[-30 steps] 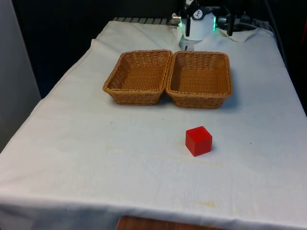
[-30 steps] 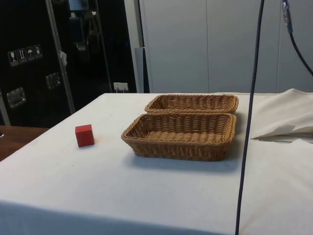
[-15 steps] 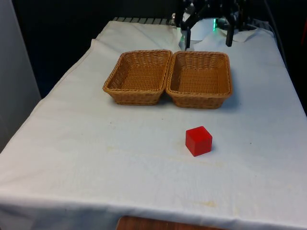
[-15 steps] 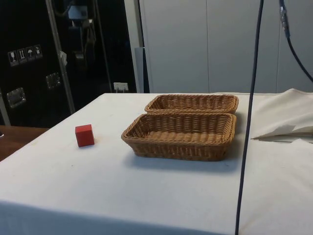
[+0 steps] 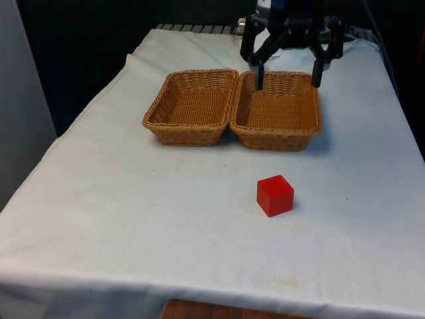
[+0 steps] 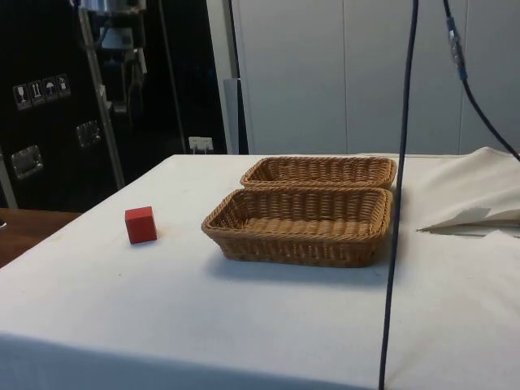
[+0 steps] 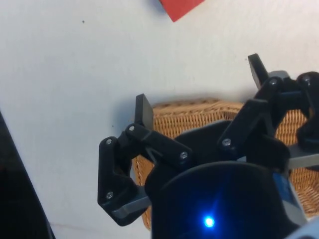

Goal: Pick up the red cube and place it into the right basket.

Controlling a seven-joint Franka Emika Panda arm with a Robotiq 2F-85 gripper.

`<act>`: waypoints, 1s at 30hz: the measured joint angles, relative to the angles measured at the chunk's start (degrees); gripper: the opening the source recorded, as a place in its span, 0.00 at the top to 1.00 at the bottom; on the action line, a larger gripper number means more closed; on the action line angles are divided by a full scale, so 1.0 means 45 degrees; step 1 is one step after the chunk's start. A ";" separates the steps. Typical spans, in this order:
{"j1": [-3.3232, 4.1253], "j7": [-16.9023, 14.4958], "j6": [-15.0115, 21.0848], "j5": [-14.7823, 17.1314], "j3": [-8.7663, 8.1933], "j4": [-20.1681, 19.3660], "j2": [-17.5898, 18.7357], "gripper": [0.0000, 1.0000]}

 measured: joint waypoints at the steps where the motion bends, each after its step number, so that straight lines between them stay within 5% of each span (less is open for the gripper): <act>1: 0.0000 -0.0051 0.0000 0.0013 0.0000 0.0115 0.0115 0.00; 30: -0.0076 -0.2814 0.0255 0.1541 0.0000 0.1592 0.2279 0.00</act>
